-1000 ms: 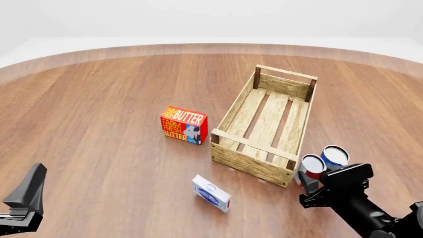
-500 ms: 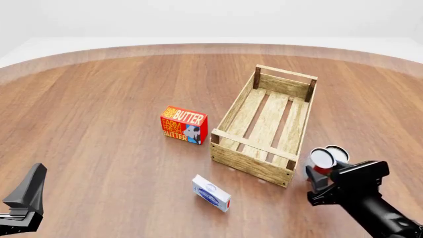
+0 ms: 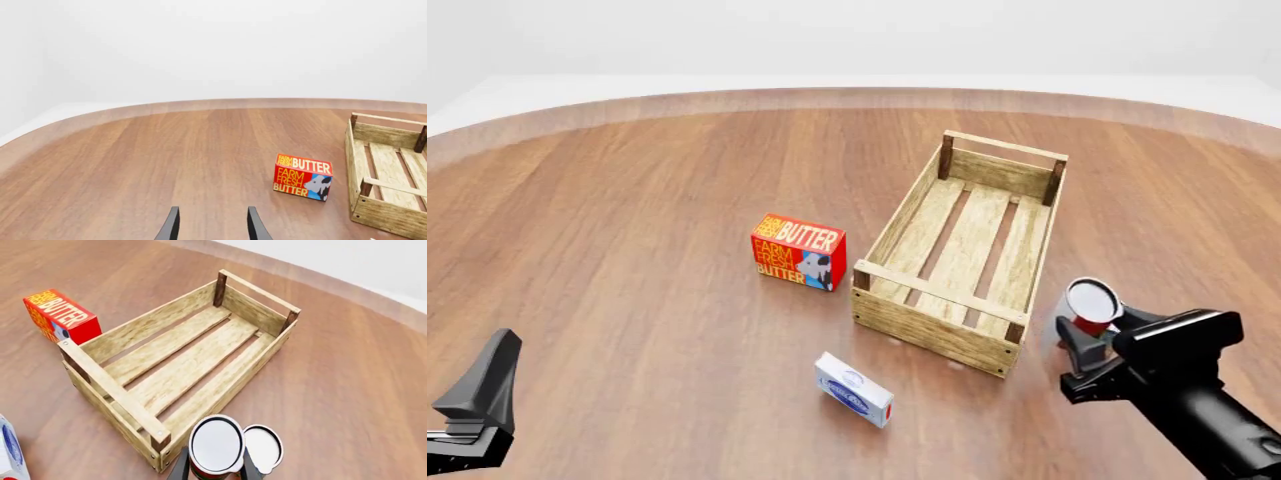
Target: Pick up the tomato sauce, and put it in the wooden tray.
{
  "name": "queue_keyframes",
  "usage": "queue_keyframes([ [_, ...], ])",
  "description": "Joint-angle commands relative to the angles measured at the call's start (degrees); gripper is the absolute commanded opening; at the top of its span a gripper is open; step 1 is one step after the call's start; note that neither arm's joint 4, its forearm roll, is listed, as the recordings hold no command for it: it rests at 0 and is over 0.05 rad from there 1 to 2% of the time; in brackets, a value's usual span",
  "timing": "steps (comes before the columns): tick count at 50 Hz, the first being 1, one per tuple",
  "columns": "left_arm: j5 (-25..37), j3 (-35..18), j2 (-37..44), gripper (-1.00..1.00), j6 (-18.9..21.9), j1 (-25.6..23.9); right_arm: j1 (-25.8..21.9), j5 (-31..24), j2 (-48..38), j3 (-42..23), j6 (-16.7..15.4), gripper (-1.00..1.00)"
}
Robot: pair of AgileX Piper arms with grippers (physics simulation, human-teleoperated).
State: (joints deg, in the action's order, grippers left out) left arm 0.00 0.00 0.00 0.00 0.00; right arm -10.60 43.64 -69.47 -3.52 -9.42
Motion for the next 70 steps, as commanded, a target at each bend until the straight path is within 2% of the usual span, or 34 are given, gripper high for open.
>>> queue_keyframes([
  [1,0.0,0.0,0.0,1.0,0.0,0.0,-0.05,-4.97,5.4,-1.71,0.44,-1.0],
  [11,0.0,0.0,0.0,1.0,0.0,0.0,-0.31,-7.31,7.47,-3.07,0.53,-1.0],
  [19,0.0,0.0,0.0,1.0,0.0,0.0,-0.42,-11.24,10.33,-5.86,-0.18,-1.0],
  [26,0.0,0.0,0.0,1.0,0.0,0.0,-0.44,-12.06,10.43,-7.21,-0.4,-1.0],
  [41,0.0,0.0,0.0,1.0,0.0,0.0,-1.01,-11.98,8.2,-10.87,-1.24,-1.0],
  [70,0.0,0.0,0.0,1.0,0.0,0.0,-3.17,-10.84,-1.28,-19.62,-2.05,-1.0],
])
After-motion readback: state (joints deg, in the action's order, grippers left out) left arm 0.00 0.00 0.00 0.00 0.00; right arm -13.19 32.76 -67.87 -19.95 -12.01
